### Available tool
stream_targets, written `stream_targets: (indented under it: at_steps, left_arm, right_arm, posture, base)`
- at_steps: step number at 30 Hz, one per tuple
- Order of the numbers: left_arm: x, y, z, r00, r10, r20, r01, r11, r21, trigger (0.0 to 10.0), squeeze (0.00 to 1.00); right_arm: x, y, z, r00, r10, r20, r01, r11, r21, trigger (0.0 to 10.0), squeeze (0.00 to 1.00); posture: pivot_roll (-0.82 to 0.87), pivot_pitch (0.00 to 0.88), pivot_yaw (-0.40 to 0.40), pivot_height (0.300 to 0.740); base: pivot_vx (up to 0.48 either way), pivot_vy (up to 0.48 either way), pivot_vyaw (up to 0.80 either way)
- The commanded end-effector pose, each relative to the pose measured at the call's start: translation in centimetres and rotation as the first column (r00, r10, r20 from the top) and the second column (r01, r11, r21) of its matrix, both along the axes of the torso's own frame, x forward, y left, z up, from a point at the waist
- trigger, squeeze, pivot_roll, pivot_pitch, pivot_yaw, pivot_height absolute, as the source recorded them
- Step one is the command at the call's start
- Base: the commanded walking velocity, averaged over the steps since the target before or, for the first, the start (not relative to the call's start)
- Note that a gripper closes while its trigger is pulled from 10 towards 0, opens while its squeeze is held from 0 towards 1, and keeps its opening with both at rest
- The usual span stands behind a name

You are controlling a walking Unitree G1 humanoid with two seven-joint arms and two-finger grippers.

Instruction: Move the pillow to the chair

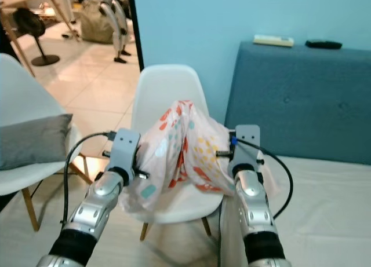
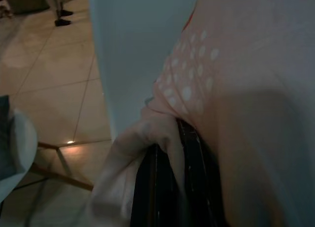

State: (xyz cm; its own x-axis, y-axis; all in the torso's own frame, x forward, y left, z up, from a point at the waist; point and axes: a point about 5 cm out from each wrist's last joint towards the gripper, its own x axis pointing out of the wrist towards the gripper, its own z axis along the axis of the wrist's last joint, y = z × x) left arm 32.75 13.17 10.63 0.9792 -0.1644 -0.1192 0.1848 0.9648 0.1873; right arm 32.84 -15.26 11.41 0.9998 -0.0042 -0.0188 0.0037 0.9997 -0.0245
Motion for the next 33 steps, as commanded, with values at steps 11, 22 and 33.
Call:
stream_targets:
  at_steps: [11, 22, 33]
  left_arm:
    - [0.63, -0.68, 1.78, 0.997, -0.021, 0.076, 0.025, 0.998, -0.057, 10.0, 0.00]
    - [0.79, -0.91, 1.92, 0.996, -0.036, 0.076, 0.041, 0.997, -0.063, 10.0, 0.00]
    - [0.85, -1.13, 1.93, 0.996, -0.055, 0.074, 0.058, 0.997, -0.044, 10.0, 0.00]
  right_arm:
    - [0.53, 1.55, 0.84, 0.997, 0.074, 0.023, -0.074, 0.997, 0.002, 10.0, 0.00]
    - [0.68, 1.35, 0.93, 0.998, 0.064, 0.025, -0.065, 0.998, 0.020, 10.0, 0.00]
    - [0.51, 1.32, 0.89, 0.998, 0.058, 0.035, -0.059, 0.998, 0.038, 10.0, 0.00]
  posture:
    - [-0.04, 0.065, -0.018, 0.740]
    - [-0.04, 0.064, -0.006, 0.740]
    - [-0.04, 0.065, 0.003, 0.740]
  base:
    - [0.124, 0.000, 0.00]
    - [0.325, 0.000, 0.00]
    - [0.193, 0.000, -0.44]
